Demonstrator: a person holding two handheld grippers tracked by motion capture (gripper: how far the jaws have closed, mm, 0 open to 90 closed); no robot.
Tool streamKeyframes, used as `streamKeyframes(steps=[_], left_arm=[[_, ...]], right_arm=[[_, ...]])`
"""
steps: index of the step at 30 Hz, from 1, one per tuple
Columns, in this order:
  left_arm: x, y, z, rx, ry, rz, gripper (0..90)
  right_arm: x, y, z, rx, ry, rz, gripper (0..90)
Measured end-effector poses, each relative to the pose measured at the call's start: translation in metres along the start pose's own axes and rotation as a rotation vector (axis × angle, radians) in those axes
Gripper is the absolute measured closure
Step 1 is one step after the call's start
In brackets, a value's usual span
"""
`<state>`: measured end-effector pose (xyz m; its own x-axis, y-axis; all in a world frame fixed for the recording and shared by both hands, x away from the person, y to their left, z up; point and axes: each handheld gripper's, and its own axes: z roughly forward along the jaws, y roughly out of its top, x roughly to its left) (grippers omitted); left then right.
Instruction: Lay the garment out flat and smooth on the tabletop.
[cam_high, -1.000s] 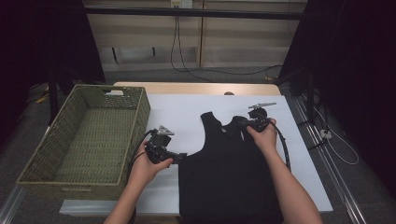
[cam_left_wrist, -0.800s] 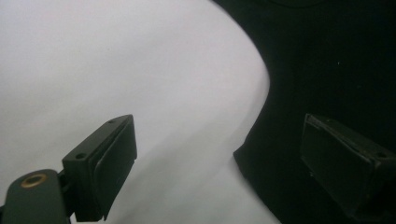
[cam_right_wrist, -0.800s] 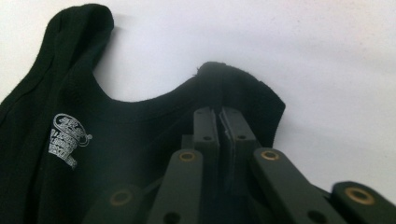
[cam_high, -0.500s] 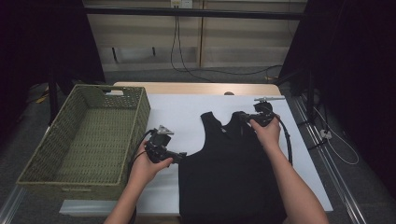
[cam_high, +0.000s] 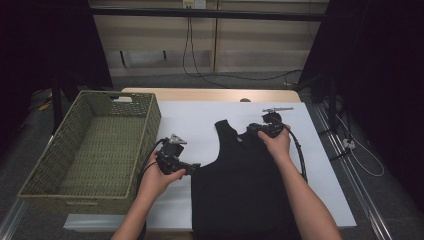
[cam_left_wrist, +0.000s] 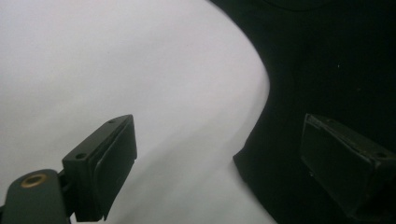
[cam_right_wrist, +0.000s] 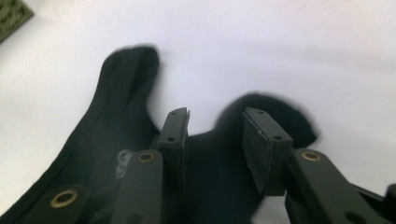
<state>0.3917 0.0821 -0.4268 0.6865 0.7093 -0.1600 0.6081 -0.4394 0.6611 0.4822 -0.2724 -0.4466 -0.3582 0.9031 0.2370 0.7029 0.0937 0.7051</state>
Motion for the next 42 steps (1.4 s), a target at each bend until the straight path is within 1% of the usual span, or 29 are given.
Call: streamKeyframes(steps=[1,4,5,6,7,9,12,13,14,15,16,17,18,20,21,22,24,25,26,28,31,32,33,34,35,37,38,40,42], left_arm=[[0.000,0.000,0.000,0.001,0.000,-0.001,11.5],[0.001,-0.001,0.000,0.005,0.002,-0.004,11.5],[0.001,-0.001,0.000,0.006,0.003,-0.003,11.6],[0.001,-0.002,0.001,0.008,0.004,-0.002,11.5],[0.001,-0.002,0.001,0.010,0.002,-0.001,11.6],[0.001,-0.002,0.001,0.011,0.002,0.000,11.5],[0.001,-0.001,0.001,0.006,0.006,-0.002,11.6],[0.001,-0.001,0.001,0.006,0.007,-0.003,11.5],[0.002,-0.001,0.001,0.006,0.008,-0.003,11.6],[0.001,-0.002,0.002,0.007,0.007,-0.004,11.6],[0.001,-0.001,0.002,0.012,0.008,0.001,11.6],[0.001,-0.001,0.002,0.012,0.006,0.002,11.5],[0.000,-0.001,0.003,0.011,0.005,0.004,11.6],[0.000,0.000,0.003,0.007,0.013,0.002,11.6],[0.000,0.000,0.002,0.006,0.009,0.001,11.7],[0.000,0.000,0.002,0.005,0.010,0.002,11.6],[0.001,0.000,0.001,0.007,0.010,0.005,11.7],[0.001,0.000,0.001,0.002,0.012,-0.001,11.7],[0.001,0.001,0.000,0.003,0.012,0.002,11.7],[0.001,0.001,0.001,0.001,0.013,0.001,11.7],[0.001,0.001,0.002,0.001,0.019,0.002,11.7],[0.002,0.001,0.002,0.001,0.016,-0.002,11.7],[0.002,0.001,0.002,0.006,0.013,-0.003,11.7],[0.002,0.001,0.002,0.005,0.015,-0.003,11.7],[0.002,0.001,0.002,0.005,0.015,-0.003,11.7],[0.002,0.001,0.002,0.004,0.015,0.000,11.7],[0.002,0.001,0.002,0.005,0.018,0.005,11.7],[0.002,0.001,0.002,0.001,0.018,0.000,11.7],[0.002,0.001,0.002,0.001,0.017,0.000,11.7]], right_arm=[[-0.004,0.003,-0.003,-0.013,-0.006,0.001,60.6],[-0.015,0.008,-0.009,-0.027,-0.074,0.002,56.3],[-0.019,0.008,-0.009,-0.035,-0.083,0.004,56.6],[-0.023,0.008,-0.008,-0.040,-0.078,0.012,57.0],[-0.027,0.008,-0.007,-0.030,-0.082,0.013,56.9],[-0.034,0.007,-0.002,-0.025,-0.107,-0.002,58.2],[-0.038,0.002,0.009,0.023,-0.103,-0.027,58.2],[-0.038,0.000,0.013,0.015,-0.093,-0.038,57.9],[-0.038,0.000,0.014,0.005,-0.080,-0.038,59.5],[-0.034,0.000,0.015,0.009,-0.072,-0.062,76.1],[-0.034,0.000,0.015,0.009,-0.072,-0.062,76.1],[-0.033,0.000,0.016,0.021,-0.010,-0.054,81.7],[-0.031,-0.001,0.017,0.019,-0.002,-0.059,83.5],[-0.029,0.001,0.015,0.032,-0.019,-0.090,84.3],[-0.031,0.002,0.012,0.021,-0.041,-0.102,84.4],[-0.035,0.004,0.008,-0.001,-0.064,-0.093,84.5],[-0.047,0.008,-0.001,-0.055,-0.083,-0.051,84.7],[-0.052,0.012,-0.006,-0.056,-0.109,-0.051,84.7],[-0.057,0.015,-0.009,-0.046,-0.121,-0.061,84.7],[-0.067,0.021,-0.017,-0.063,-0.154,-0.074,84.7],[-0.078,0.025,-0.019,-0.033,-0.153,-0.074,84.5],[-0.081,0.024,-0.017,-0.028,-0.148,-0.081,84.4],[-0.082,0.023,-0.014,-0.023,-0.124,-0.078,84.3],[-0.083,0.021,-0.011,0.000,-0.134,-0.085,84.0],[-0.083,0.020,-0.009,0.017,-0.156,-0.095,83.4],[-0.084,0.016,-0.004,0.029,-0.155,-0.081,80.7],[-0.084,0.015,-0.003,0.036,-0.170,-0.083,78.6],[-0.083,0.015,-0.004,0.035,-0.194,-0.084,75.4],[-0.082,0.017,-0.008,0.012,-0.223,-0.077,67.7]])
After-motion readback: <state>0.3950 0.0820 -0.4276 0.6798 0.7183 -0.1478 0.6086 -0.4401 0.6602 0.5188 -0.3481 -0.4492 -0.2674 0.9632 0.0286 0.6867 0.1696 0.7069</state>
